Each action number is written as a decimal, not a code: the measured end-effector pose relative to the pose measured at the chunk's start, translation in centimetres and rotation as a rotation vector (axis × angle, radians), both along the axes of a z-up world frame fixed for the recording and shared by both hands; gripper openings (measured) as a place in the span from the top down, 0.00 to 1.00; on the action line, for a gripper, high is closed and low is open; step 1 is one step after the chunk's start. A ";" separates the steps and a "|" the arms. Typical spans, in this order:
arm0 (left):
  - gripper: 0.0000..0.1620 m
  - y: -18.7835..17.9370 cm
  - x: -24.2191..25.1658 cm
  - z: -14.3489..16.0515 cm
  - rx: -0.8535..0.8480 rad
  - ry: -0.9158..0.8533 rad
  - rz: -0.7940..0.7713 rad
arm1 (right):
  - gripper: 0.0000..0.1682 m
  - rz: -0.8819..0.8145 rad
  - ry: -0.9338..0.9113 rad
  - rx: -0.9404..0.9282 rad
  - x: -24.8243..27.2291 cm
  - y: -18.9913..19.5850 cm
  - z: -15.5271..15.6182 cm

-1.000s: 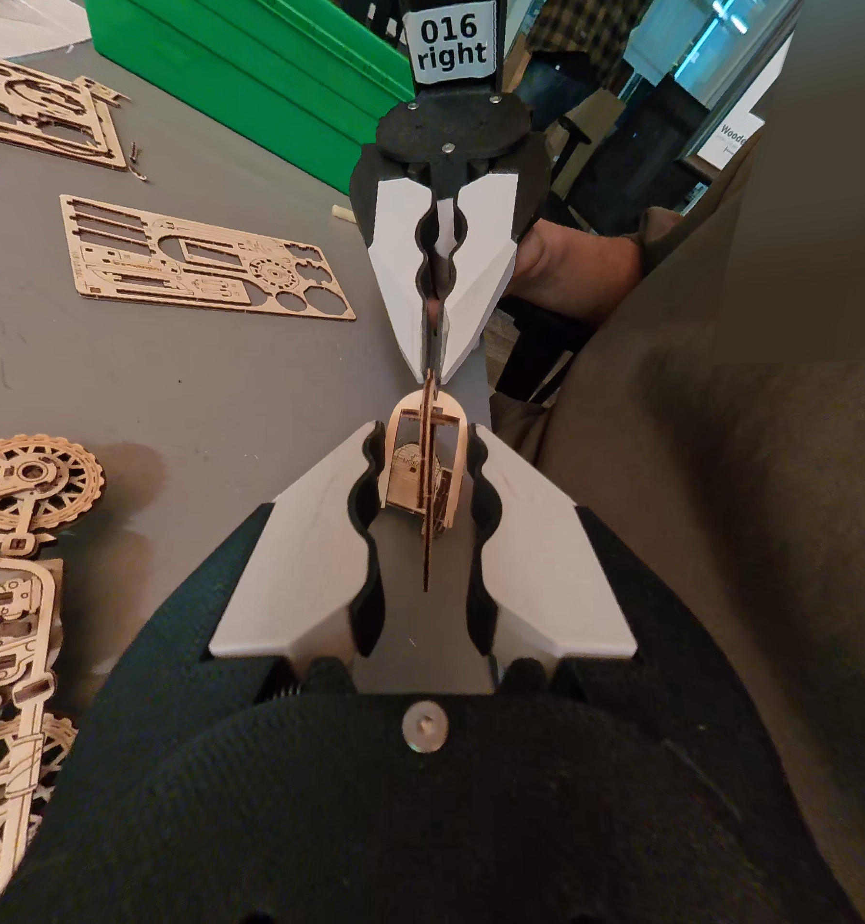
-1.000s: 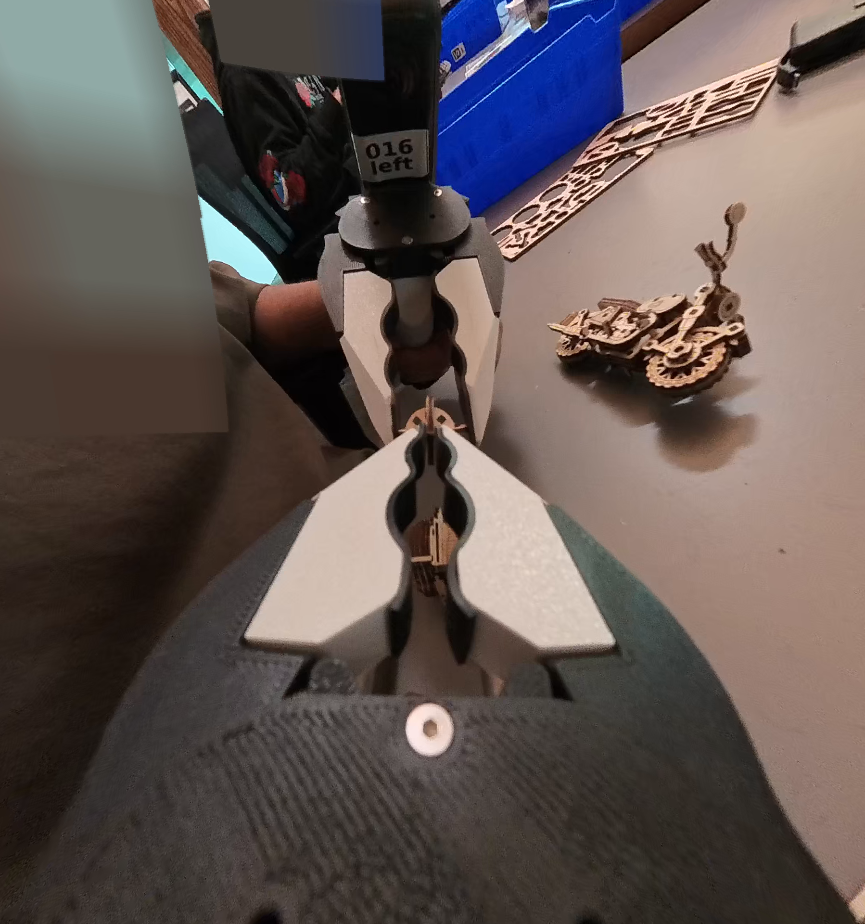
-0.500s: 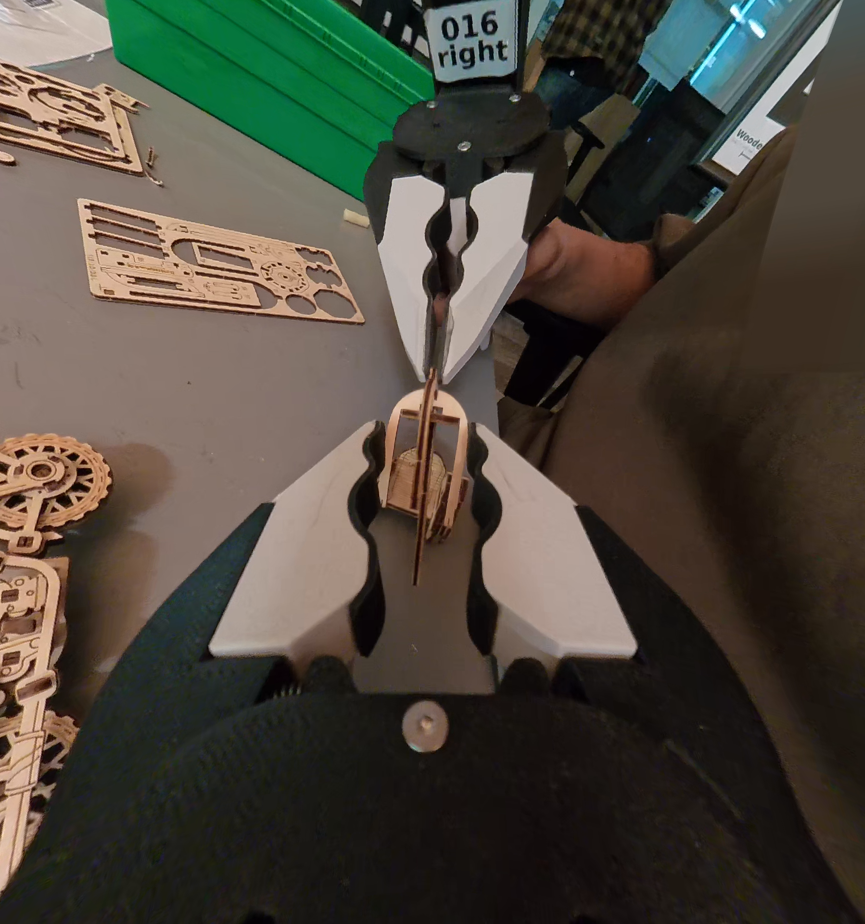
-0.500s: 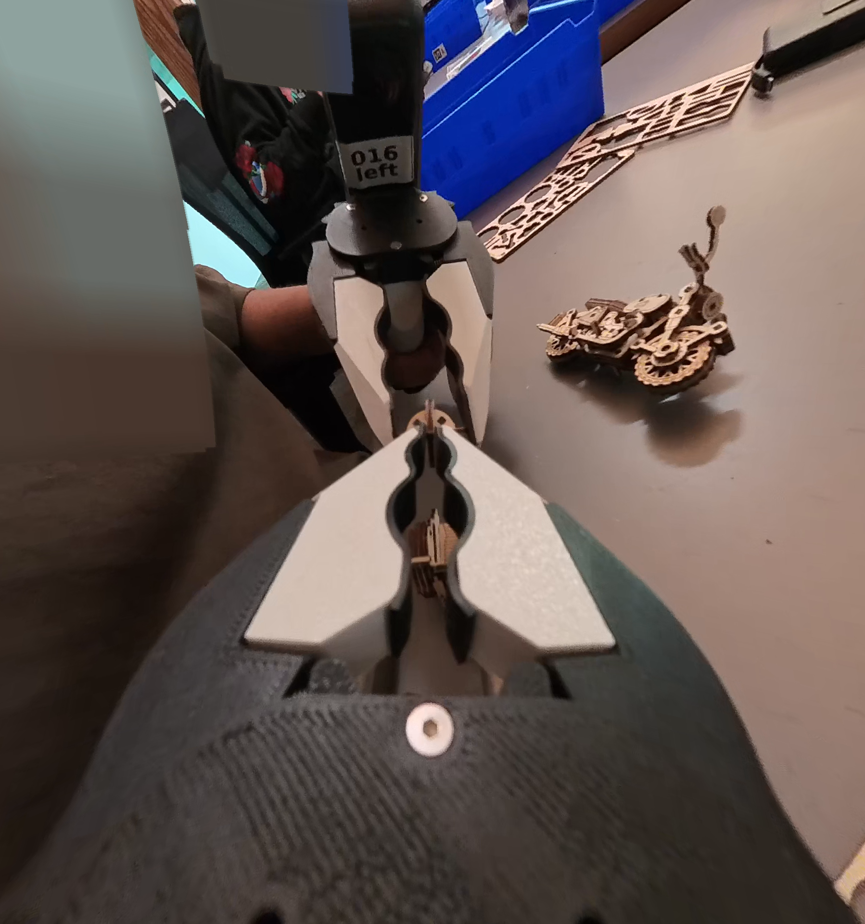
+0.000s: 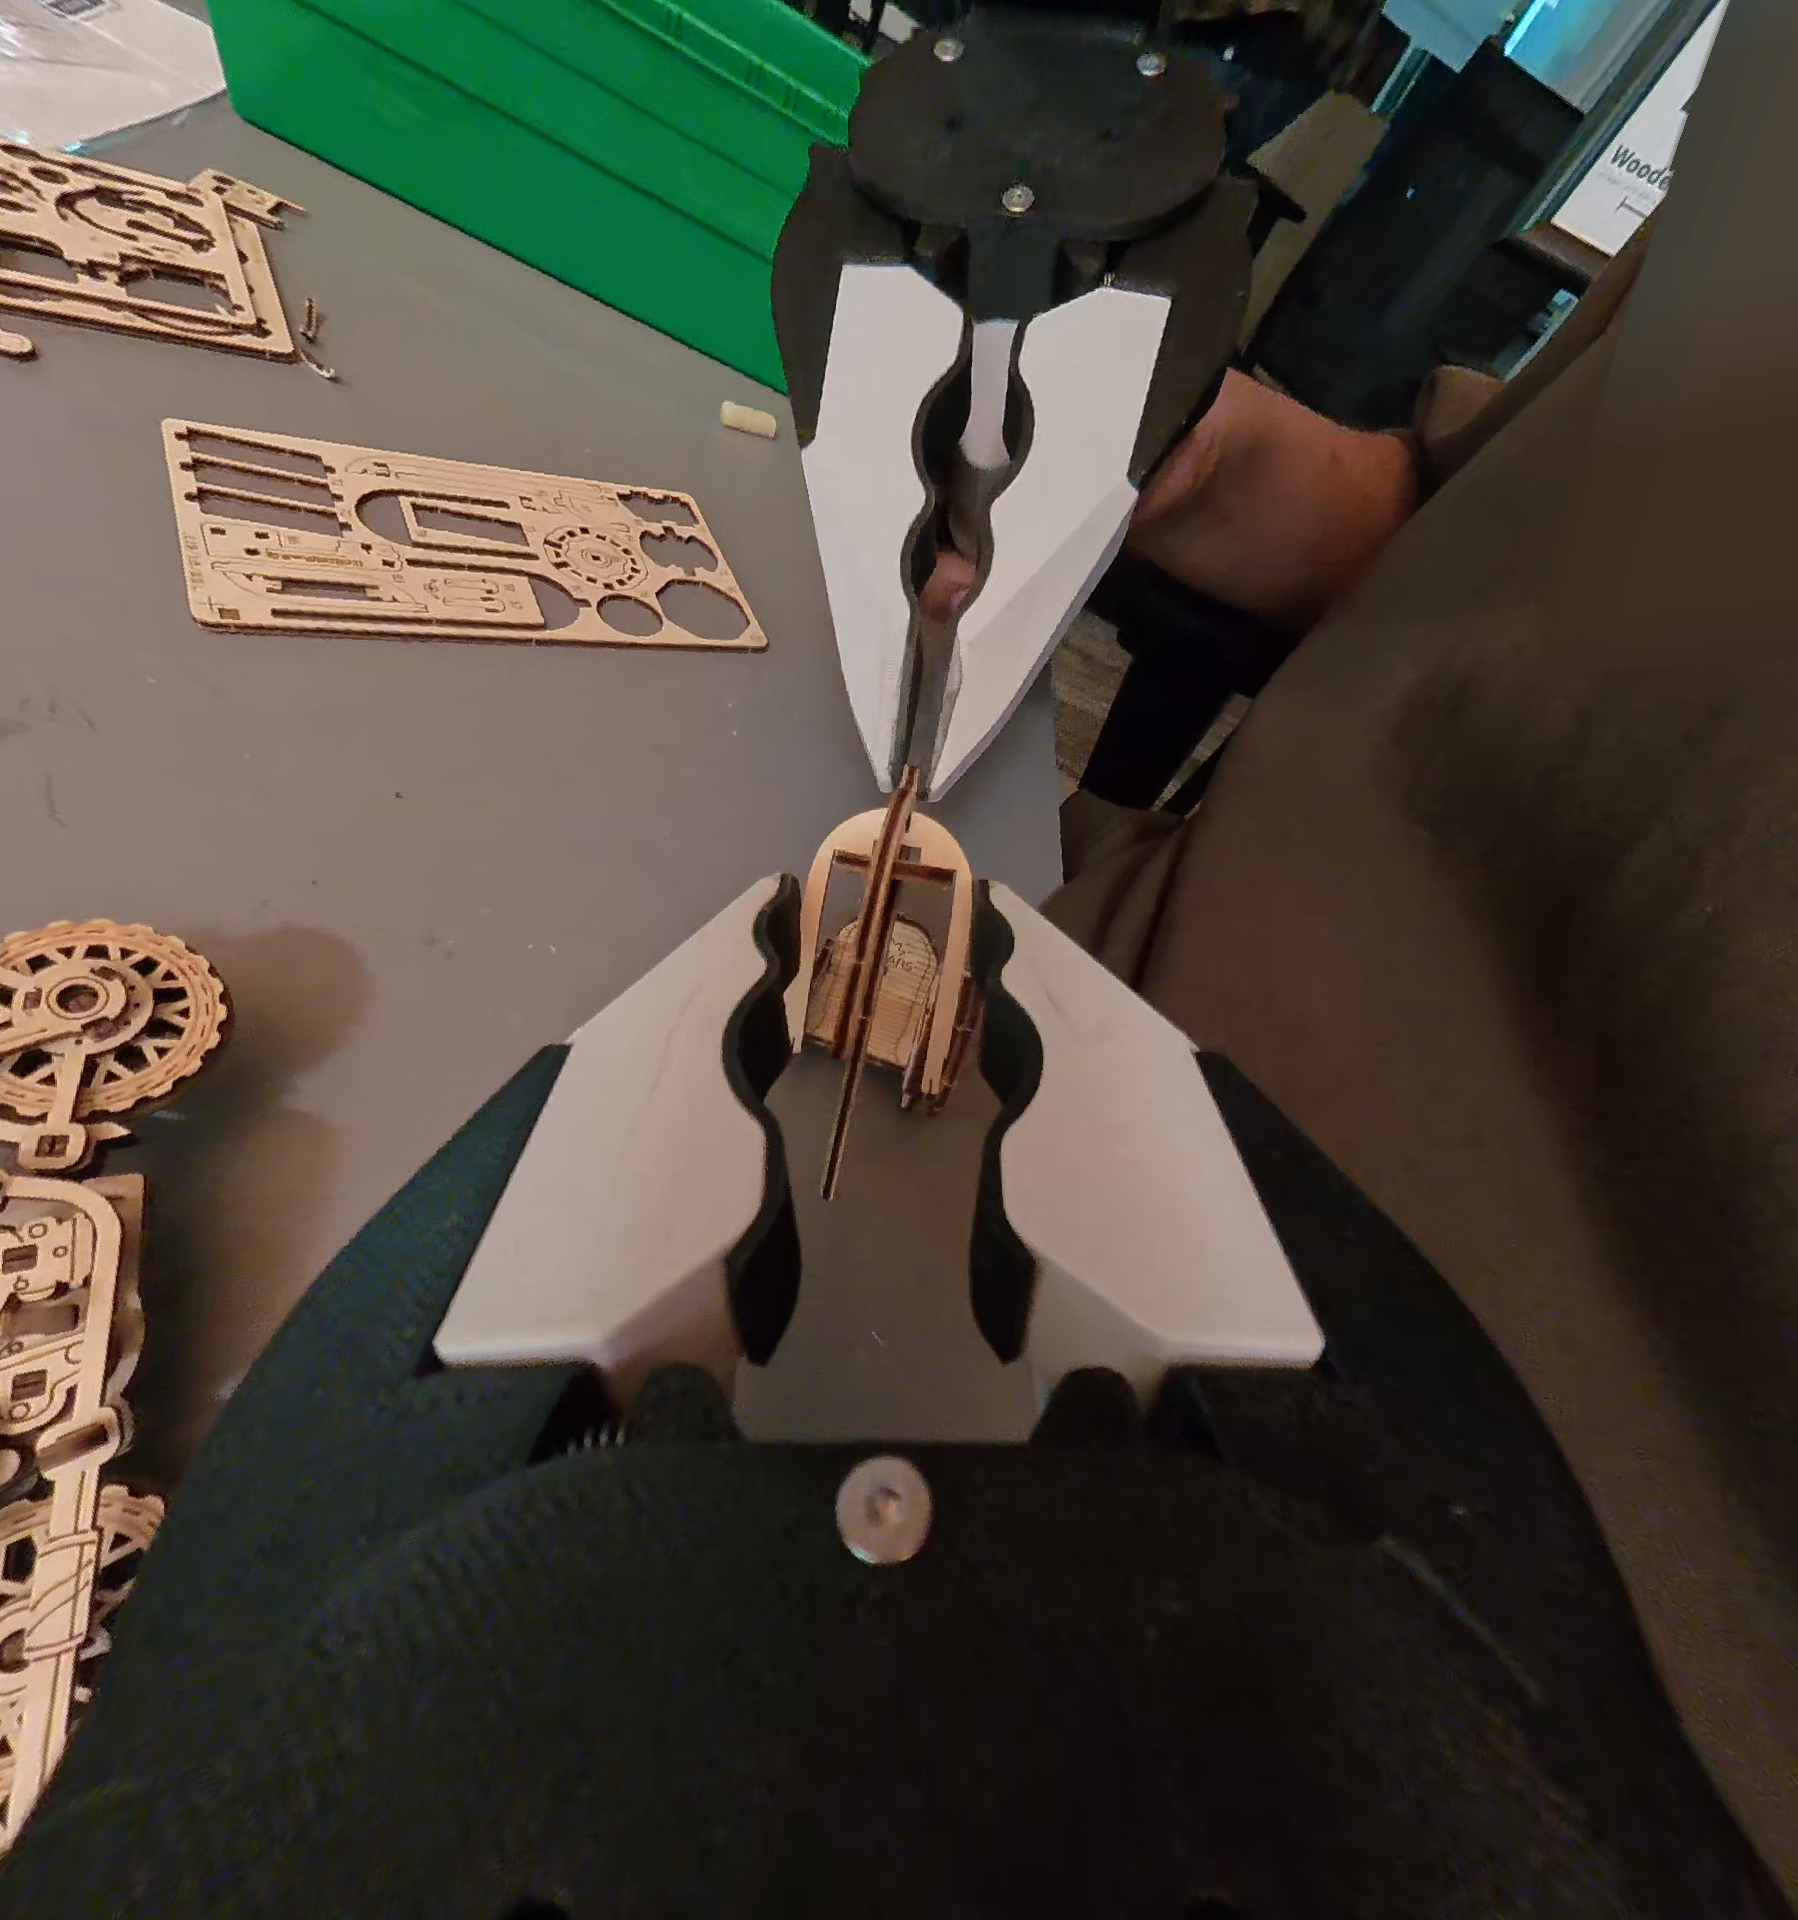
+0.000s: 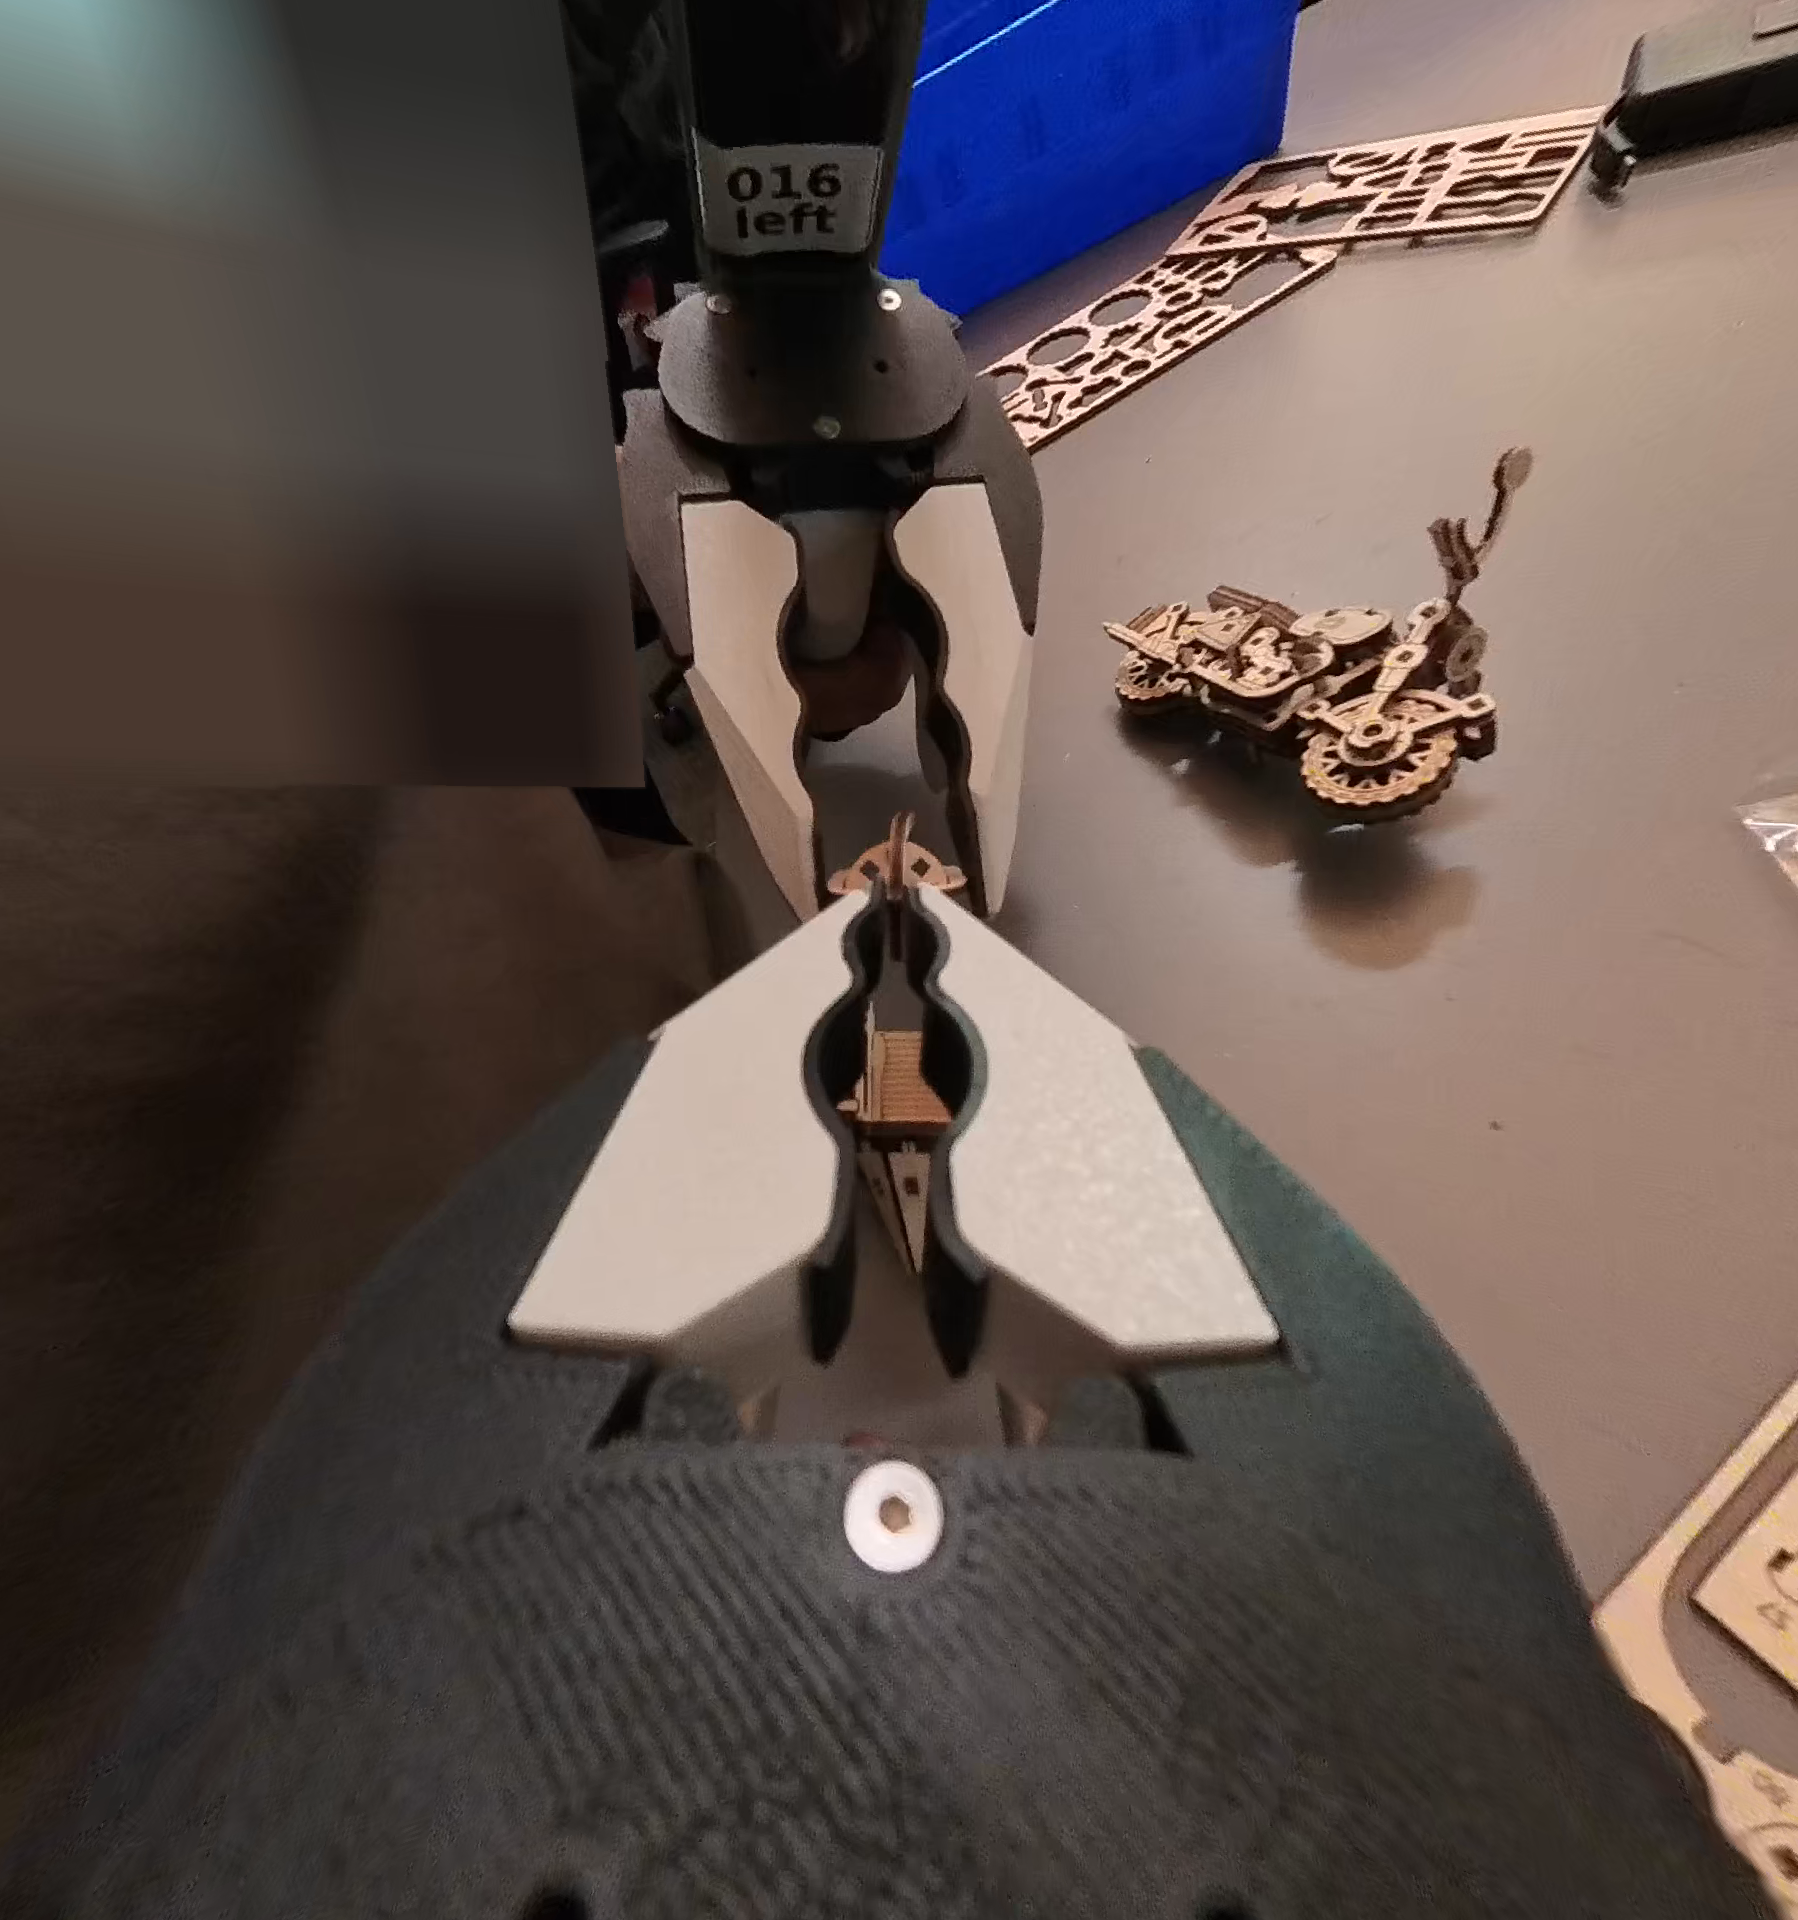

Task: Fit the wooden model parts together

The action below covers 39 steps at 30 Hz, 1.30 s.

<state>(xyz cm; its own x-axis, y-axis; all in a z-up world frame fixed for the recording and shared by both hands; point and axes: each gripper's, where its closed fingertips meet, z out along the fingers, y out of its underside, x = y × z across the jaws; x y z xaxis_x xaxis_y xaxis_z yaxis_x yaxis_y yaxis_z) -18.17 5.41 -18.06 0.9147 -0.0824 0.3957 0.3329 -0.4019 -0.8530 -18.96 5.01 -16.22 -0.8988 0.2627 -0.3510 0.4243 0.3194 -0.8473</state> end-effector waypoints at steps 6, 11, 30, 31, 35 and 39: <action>0.81 0.0 0.2 0.5 0.027 0.050 -0.002 | 0.99 0.035 0.025 0.054 0.3 -0.1 0.6; 0.81 0.1 0.2 1.7 0.082 0.126 0.022 | 0.99 0.065 0.025 0.116 0.4 -0.2 1.9; 0.81 -1.7 -1.1 8.9 0.428 0.186 0.259 | 0.98 0.163 0.081 0.423 -0.6 -3.2 8.5; 0.81 -1.9 -1.2 9.1 0.438 0.173 0.262 | 0.97 0.158 0.091 0.415 -0.8 -3.3 8.8; 0.81 -2.6 -1.4 10.3 0.497 0.130 0.273 | 0.89 0.160 0.148 0.350 -1.3 -3.7 10.0; 0.81 -3.3 -1.9 11.2 0.541 0.073 0.282 | 0.87 0.156 0.321 0.198 -2.0 -3.6 12.1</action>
